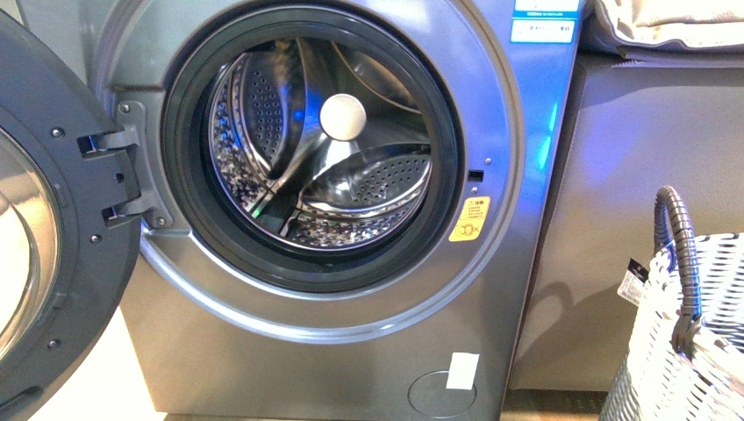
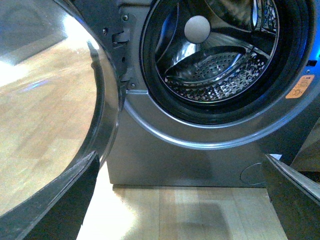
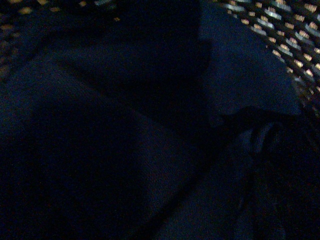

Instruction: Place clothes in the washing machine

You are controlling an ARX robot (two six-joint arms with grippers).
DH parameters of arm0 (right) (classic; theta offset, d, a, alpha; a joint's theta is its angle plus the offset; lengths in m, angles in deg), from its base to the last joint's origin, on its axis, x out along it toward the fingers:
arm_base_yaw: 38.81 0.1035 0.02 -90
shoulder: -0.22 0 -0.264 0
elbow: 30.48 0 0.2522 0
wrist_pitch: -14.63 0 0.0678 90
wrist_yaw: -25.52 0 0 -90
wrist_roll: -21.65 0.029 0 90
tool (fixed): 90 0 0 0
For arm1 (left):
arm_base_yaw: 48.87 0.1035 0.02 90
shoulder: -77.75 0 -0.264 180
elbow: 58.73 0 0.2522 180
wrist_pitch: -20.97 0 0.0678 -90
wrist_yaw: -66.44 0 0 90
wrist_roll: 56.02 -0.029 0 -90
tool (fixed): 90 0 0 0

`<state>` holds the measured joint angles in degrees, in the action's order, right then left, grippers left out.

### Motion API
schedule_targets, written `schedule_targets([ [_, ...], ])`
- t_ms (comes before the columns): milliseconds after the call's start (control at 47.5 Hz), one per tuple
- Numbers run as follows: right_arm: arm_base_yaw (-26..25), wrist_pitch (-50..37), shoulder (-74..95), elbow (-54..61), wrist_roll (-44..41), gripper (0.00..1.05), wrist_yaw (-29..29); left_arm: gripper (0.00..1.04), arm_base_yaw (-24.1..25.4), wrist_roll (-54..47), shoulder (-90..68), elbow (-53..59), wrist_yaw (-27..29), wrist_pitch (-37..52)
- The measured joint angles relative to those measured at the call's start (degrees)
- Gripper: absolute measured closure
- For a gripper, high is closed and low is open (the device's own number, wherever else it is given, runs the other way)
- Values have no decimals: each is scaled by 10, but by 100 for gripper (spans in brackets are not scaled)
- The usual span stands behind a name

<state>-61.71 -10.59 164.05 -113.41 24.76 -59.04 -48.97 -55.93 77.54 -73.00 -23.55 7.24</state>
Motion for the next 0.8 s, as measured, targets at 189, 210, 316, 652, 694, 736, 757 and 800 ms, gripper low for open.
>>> schedule_targets([
  [189, -7, 3, 58, -40, -15, 7, 5, 6, 0, 0, 0, 0, 0, 0],
  [210, -7, 3, 64, -44, -16, 7, 5, 6, 0, 0, 0, 0, 0, 0],
  [316, -7, 3, 83, -59, -21, 7, 4, 6, 0, 0, 0, 0, 0, 0],
  [652, -14, -14, 107, -76, -27, 21, 0, 6, 0, 0, 0, 0, 0, 0],
  [694, -15, -19, 105, -75, -26, 25, 0, 6, 0, 0, 0, 0, 0, 0],
  [736, -15, -27, 102, -70, -24, 32, 0, 6, 0, 0, 0, 0, 0, 0],
  [757, -15, -30, 101, -69, -24, 34, 0, 6, 0, 0, 0, 0, 0, 0],
  [800, -15, -40, 96, -59, -16, 40, 5, 6, 0, 0, 0, 0, 0, 0],
])
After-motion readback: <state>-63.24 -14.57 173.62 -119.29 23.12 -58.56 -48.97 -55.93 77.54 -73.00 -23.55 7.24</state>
